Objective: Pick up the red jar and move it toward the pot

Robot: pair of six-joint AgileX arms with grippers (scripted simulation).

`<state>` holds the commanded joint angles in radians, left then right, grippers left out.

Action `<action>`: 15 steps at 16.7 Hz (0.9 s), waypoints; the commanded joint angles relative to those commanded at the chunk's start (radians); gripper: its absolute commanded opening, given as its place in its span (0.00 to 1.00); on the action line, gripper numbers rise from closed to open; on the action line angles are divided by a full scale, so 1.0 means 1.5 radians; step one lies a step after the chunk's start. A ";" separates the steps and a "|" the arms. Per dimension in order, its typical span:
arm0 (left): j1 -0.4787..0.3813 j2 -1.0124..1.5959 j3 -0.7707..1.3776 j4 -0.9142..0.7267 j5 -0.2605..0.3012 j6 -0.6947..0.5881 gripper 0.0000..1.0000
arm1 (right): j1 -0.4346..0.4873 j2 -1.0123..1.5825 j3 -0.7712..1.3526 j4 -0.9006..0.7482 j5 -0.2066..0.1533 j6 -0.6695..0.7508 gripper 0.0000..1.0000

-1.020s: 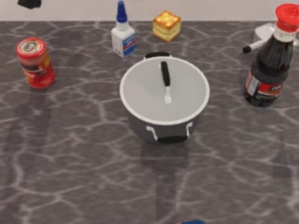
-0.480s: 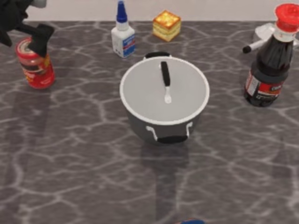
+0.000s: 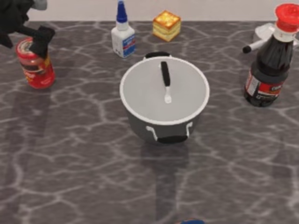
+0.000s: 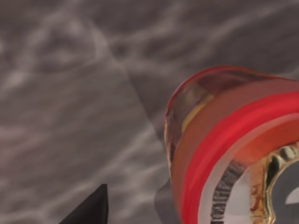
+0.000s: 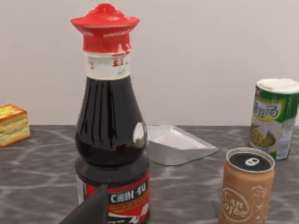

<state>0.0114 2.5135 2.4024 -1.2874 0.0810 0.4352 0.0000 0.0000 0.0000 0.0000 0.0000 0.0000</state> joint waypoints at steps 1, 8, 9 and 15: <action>0.000 0.003 -0.013 0.017 0.000 -0.001 1.00 | 0.000 0.000 0.000 0.000 0.000 0.000 1.00; -0.002 0.017 -0.069 0.086 0.000 -0.002 1.00 | 0.000 0.000 0.000 0.000 0.000 0.000 1.00; -0.002 0.017 -0.069 0.086 0.000 -0.002 1.00 | 0.000 0.000 0.000 0.000 0.000 0.000 1.00; -0.002 0.017 -0.069 0.086 0.000 -0.002 0.55 | 0.000 0.000 0.000 0.000 0.000 0.000 1.00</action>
<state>0.0087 2.5387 2.2992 -1.1586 0.0809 0.4327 0.0000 0.0000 0.0000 0.0000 0.0000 0.0000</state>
